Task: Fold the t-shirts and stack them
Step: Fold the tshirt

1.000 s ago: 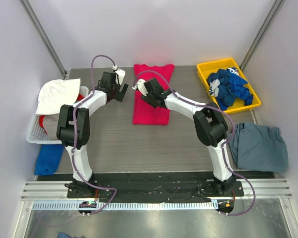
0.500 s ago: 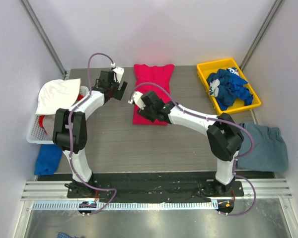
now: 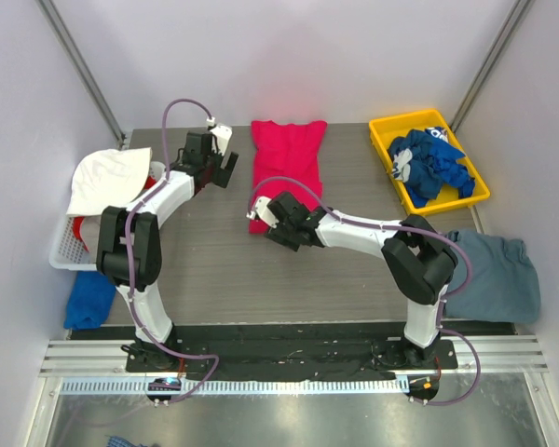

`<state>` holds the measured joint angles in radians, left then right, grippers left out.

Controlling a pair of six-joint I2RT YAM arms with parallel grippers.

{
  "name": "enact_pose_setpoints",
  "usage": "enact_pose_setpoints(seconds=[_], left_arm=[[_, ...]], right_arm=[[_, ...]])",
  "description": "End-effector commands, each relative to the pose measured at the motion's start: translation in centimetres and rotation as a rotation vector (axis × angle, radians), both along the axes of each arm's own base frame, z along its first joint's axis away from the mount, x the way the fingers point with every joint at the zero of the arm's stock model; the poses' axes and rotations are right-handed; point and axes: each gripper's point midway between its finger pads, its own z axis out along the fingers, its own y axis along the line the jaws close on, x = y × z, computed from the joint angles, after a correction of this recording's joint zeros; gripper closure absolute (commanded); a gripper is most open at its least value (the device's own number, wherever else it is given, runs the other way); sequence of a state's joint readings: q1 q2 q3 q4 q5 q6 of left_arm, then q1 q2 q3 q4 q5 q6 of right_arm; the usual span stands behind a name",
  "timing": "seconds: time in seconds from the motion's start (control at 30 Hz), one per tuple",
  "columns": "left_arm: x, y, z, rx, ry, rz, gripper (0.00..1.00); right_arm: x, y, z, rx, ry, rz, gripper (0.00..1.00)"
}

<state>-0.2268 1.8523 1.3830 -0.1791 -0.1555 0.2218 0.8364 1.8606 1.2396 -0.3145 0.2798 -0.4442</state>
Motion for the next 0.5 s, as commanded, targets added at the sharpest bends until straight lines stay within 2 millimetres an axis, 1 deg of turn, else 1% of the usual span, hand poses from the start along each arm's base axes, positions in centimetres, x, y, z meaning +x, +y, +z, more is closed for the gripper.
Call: enact_pose_setpoints(seconds=[0.0,0.13,0.3,0.47], left_arm=[[0.3,0.1,1.5,-0.005,-0.037,-0.013,0.0],[0.4,0.1,1.3,0.002,-0.033,-0.016,0.0],[0.5,0.1,0.8,0.006,-0.027,-0.019,0.0],[0.6,0.2,0.4,0.022,-0.023,-0.026,0.0]], right_arm=[[1.1,0.8,2.1,0.049,-0.073,0.004,0.32],[1.2,0.9,1.1,0.035,-0.06,0.014,0.32],[1.6,0.7,-0.9,0.025,-0.026,0.011,0.33],[2.2,0.6,-1.8,0.028,-0.013,0.007,0.32]])
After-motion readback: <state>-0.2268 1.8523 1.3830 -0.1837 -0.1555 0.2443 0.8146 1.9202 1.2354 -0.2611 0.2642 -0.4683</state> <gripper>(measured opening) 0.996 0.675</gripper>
